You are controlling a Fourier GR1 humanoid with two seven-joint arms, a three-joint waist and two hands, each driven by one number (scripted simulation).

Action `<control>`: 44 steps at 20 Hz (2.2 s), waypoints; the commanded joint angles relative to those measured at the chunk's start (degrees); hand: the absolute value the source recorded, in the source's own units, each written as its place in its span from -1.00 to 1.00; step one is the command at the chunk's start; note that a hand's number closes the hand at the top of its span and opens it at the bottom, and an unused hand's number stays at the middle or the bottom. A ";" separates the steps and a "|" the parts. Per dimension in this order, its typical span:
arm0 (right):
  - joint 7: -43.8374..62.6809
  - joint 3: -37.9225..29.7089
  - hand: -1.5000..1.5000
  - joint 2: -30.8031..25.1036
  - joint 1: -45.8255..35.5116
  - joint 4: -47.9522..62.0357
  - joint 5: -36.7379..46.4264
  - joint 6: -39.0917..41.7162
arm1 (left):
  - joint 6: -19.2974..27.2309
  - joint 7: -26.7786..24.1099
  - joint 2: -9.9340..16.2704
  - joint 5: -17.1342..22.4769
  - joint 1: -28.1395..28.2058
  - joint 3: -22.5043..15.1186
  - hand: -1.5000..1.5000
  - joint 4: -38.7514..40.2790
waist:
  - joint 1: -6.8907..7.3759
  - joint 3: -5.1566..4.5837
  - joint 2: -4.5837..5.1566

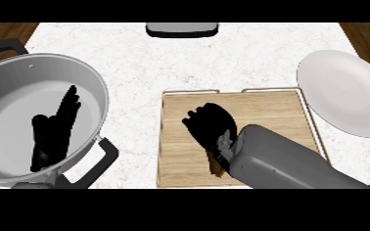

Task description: Pick the sweet potato from the tray and place it in the plate

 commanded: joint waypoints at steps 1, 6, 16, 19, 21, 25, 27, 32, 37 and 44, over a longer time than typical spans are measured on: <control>-0.31 1.38 -1.00 1.34 2.10 2.06 2.83 -0.15 | -1.68 0.94 -3.69 1.34 -0.38 -2.74 0.00 2.17 | -0.29 -1.24 0.74; 0.79 -1.03 -1.00 2.84 3.59 1.31 3.82 1.16 | -3.54 -1.13 -2.92 2.71 -0.26 0.93 0.00 4.48 | -0.61 -1.27 0.63; -7.51 -0.13 1.00 0.07 3.27 3.24 9.59 1.98 | -1.82 0.47 -6.62 -1.65 0.92 -1.83 0.00 2.22 | -0.18 -1.24 0.72; -11.94 2.18 1.00 0.62 4.12 4.40 13.23 -1.19 | -4.09 -0.24 -5.28 -0.10 -0.13 0.90 0.00 4.62 | -0.09 -1.24 0.86; -12.28 3.39 1.00 2.54 4.88 4.93 16.05 -4.17 | -4.82 2.69 -4.38 0.23 -3.09 1.88 0.00 3.71 | -0.23 -1.22 0.81; -11.42 0.96 1.00 4.58 2.57 5.00 17.82 -3.53 | -3.58 0.13 -7.19 -1.93 1.18 -0.58 0.00 2.25 | -0.06 -1.25 0.67; -12.99 2.67 1.00 0.42 6.35 0.79 21.12 -7.85 | -3.41 1.96 -6.99 -1.76 0.10 0.62 0.00 1.92 | -0.65 -1.22 0.57; -14.56 -7.44 1.00 -4.14 4.71 2.38 24.78 -22.68 | -3.16 0.09 -7.20 -2.84 0.02 1.37 0.00 3.49 | -1.94 -1.12 0.99; -14.88 -25.98 1.00 -9.37 13.04 3.15 18.49 -38.84 | -4.04 1.38 -5.62 -0.58 4.14 4.13 0.00 -0.83 | -4.58 -0.82 0.99; -21.16 -37.72 1.00 -12.80 18.46 -0.42 18.20 -54.45 | -5.01 -0.12 -6.77 -1.59 3.05 3.25 0.00 2.02 | -3.04 -1.18 0.72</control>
